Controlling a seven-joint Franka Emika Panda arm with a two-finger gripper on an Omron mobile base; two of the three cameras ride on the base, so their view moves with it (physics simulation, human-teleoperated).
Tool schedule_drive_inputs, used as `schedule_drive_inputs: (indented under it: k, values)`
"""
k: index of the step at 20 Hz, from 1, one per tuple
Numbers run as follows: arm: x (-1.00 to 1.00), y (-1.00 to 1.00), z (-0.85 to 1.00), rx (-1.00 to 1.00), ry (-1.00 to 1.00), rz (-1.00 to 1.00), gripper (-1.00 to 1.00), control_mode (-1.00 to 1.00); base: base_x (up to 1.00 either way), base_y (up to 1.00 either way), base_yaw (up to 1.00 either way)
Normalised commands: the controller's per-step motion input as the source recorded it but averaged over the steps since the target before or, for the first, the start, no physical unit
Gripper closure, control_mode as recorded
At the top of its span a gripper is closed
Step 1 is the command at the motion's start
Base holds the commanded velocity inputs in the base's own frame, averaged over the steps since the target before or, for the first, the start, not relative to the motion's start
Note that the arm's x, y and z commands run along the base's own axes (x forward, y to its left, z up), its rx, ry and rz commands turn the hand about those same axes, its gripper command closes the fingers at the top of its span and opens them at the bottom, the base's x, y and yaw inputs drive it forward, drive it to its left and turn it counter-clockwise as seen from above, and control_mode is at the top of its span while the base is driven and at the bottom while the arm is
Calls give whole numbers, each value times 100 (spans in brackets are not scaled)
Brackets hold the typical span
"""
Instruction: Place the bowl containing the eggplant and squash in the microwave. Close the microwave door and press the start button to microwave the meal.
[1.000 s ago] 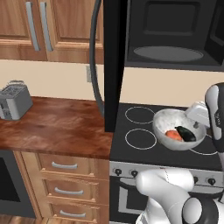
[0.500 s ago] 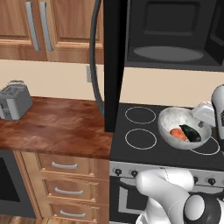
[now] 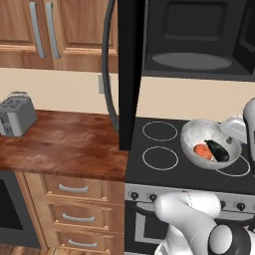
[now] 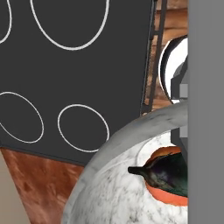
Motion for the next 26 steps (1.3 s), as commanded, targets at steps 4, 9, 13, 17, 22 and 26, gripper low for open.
schedule_drive_inputs:
  k: [4,9,13,17,22,26]
  values:
    - [0,0,24,0,0,0,100,-100,0,0,0]
    - [0,-10,50,0,0,0,100,-100,0,0,0]
    - [0,-3,40,0,-6,-8,100,-100,0,0,0]
    - [0,-2,32,2,-33,-16,100,-100,0,0,0]
    - [0,1,45,4,-32,-22,100,-100,0,0,0]
    - [0,0,65,0,-15,-26,100,-100,0,0,0]
